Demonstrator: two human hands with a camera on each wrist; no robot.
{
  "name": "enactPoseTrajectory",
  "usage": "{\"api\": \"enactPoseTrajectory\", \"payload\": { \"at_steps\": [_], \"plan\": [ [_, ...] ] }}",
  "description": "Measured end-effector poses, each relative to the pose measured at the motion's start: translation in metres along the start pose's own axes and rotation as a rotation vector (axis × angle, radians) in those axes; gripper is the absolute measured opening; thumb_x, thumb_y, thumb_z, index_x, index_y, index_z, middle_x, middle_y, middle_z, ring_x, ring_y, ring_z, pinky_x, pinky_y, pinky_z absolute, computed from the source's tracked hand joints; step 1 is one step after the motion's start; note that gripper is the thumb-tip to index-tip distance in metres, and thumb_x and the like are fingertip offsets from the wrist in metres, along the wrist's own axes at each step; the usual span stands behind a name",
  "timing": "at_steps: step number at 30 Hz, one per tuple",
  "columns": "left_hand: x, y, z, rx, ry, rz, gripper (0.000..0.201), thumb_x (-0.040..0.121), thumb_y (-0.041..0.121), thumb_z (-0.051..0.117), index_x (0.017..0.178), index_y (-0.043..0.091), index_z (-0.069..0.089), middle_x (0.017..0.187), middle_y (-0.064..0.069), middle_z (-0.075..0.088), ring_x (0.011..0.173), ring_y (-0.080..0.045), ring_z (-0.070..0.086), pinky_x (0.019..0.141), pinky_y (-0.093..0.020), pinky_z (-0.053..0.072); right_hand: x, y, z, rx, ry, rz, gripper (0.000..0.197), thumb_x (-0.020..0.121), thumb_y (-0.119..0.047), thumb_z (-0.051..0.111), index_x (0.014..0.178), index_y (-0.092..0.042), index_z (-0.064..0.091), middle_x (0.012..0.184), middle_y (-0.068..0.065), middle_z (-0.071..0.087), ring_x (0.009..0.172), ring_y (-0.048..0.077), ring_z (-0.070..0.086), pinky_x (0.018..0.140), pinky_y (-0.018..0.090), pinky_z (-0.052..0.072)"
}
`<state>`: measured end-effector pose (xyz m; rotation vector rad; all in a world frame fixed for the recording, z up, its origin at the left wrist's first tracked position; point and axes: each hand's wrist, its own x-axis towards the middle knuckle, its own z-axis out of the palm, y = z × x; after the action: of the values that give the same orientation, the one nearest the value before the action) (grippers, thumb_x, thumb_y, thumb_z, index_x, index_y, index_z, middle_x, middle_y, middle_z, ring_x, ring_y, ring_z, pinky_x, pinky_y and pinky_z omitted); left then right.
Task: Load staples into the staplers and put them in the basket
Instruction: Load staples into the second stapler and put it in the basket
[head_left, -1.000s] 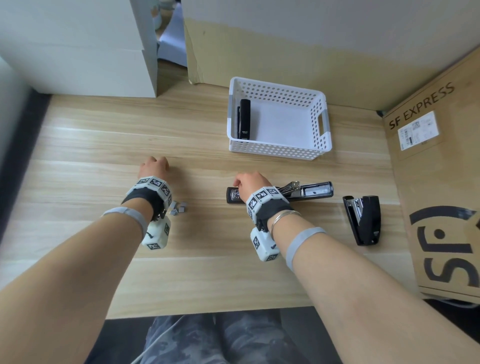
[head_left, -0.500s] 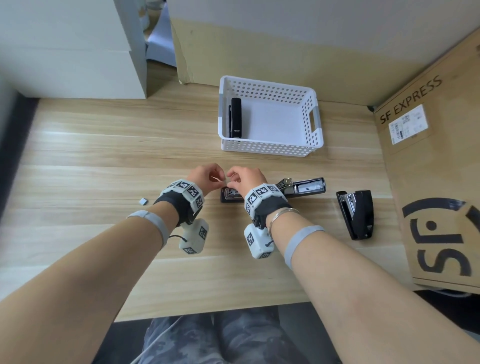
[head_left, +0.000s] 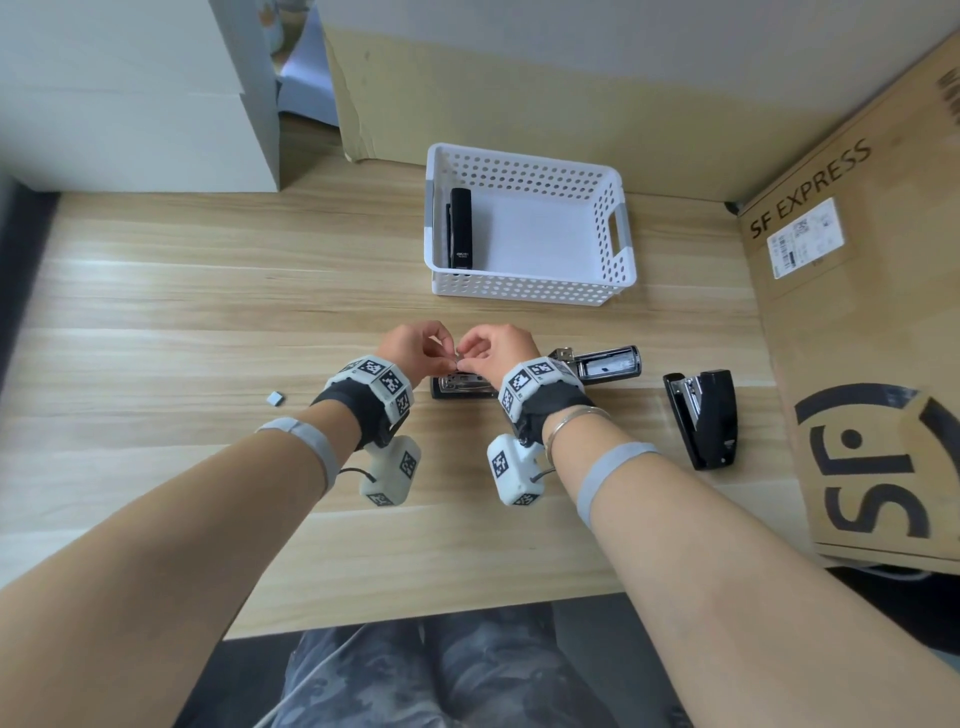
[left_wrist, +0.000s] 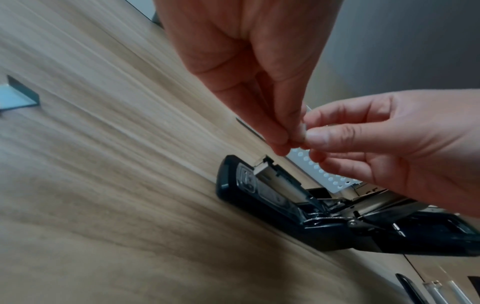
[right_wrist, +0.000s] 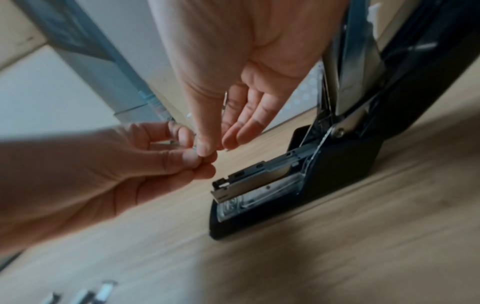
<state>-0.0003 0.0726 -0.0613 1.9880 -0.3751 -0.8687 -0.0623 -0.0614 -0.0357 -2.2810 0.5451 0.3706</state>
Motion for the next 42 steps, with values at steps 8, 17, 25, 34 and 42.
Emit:
{"api": "enactPoseTrajectory", "payload": {
  "at_steps": [8,17,25,34,42],
  "plan": [
    [-0.001,-0.006,0.006,-0.092,-0.052,-0.004,0.034,0.079,-0.007,0.064,0.066,0.023,0.053,0.047,0.020,0.067,0.046,0.010,0.061,0.075,-0.024,0.055,-0.002,0.001,0.003,-0.120,-0.002,-0.042,0.018,0.076,-0.015,0.076,0.094,-0.015,0.074,0.092,0.003,0.075,0.077,0.009,0.062,0.085,0.027,0.056],
    [-0.009,-0.006,0.002,0.233,0.014,0.028,0.018,0.077,-0.001,0.067,0.087,0.012,0.060,0.096,-0.008,0.067,0.079,-0.019,0.061,0.078,-0.026,0.048,-0.003,0.004,0.009,-0.376,-0.084,-0.059,0.021,0.088,-0.016,0.062,0.106,-0.018,0.072,0.108,0.003,0.072,0.102,0.021,0.065,0.089,0.028,0.051],
    [-0.009,-0.010,0.010,0.287,-0.019,0.048,0.024,0.076,-0.004,0.065,0.100,0.001,0.065,0.100,-0.018,0.071,0.095,-0.028,0.066,0.093,-0.035,0.051,0.001,0.005,0.008,-0.387,-0.122,-0.047,0.023,0.087,-0.019,0.066,0.109,-0.017,0.071,0.111,0.007,0.069,0.105,0.024,0.062,0.091,0.030,0.049],
    [-0.011,-0.017,0.007,0.248,-0.013,0.073,0.030,0.078,-0.016,0.049,0.102,-0.003,0.064,0.103,-0.022,0.070,0.099,-0.029,0.067,0.083,-0.019,0.049,0.007,0.000,0.012,-0.383,-0.118,0.030,0.012,0.088,-0.017,0.065,0.096,-0.013,0.072,0.105,0.007,0.071,0.099,0.025,0.064,0.076,0.025,0.045],
    [-0.015,-0.028,-0.027,0.490,-0.016,0.021,0.032,0.079,0.002,0.064,0.110,0.010,0.061,0.113,-0.010,0.065,0.084,-0.016,0.052,0.082,-0.029,0.045,-0.001,-0.002,0.000,-0.503,-0.101,0.043,0.034,0.083,0.005,0.052,0.111,-0.008,0.066,0.124,0.013,0.062,0.110,0.029,0.060,0.086,0.030,0.049]
  ]
}}
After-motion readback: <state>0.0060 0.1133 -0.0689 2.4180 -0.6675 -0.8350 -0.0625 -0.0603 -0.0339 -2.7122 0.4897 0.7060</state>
